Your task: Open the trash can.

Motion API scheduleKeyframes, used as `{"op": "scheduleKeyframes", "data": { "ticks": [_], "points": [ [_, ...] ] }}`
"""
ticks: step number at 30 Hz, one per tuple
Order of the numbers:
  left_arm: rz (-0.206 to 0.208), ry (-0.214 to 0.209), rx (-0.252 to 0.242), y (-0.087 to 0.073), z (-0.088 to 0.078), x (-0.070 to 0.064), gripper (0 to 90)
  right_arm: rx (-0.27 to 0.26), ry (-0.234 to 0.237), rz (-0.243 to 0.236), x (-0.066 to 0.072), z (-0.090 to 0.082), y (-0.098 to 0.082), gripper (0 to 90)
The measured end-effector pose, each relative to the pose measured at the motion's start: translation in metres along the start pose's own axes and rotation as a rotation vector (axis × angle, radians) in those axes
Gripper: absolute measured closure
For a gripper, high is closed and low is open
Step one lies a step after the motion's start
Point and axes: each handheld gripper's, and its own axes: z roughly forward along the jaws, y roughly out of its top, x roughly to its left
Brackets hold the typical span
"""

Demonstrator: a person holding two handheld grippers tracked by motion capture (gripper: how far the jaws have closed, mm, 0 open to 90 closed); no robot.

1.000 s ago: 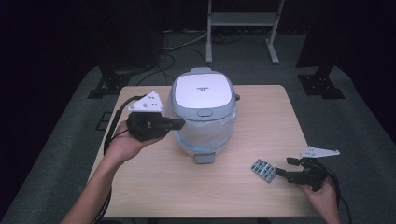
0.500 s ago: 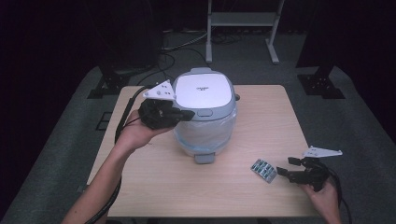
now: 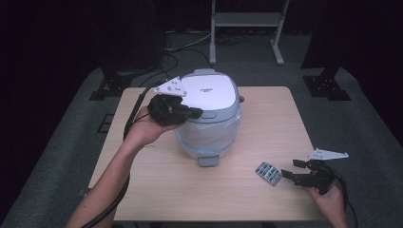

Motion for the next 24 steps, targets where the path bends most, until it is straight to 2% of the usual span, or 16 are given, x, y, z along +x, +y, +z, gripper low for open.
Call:
{"op": "scheduleKeyframes", "data": {
  "ticks": [7, 24],
  "points": [
    [0.012, -0.005, 0.015, 0.007, 0.009, 0.0, 90.0, -0.002, 0.0, -0.007, 0.0, 0.0, 0.0, 25.2],
    [0.021, -0.011, 0.039, 0.01, 0.024, 0.004, 90.0, -0.006, 0.001, -0.001, 0.0, -0.001, 0.0, 25.2]
  ]
}}
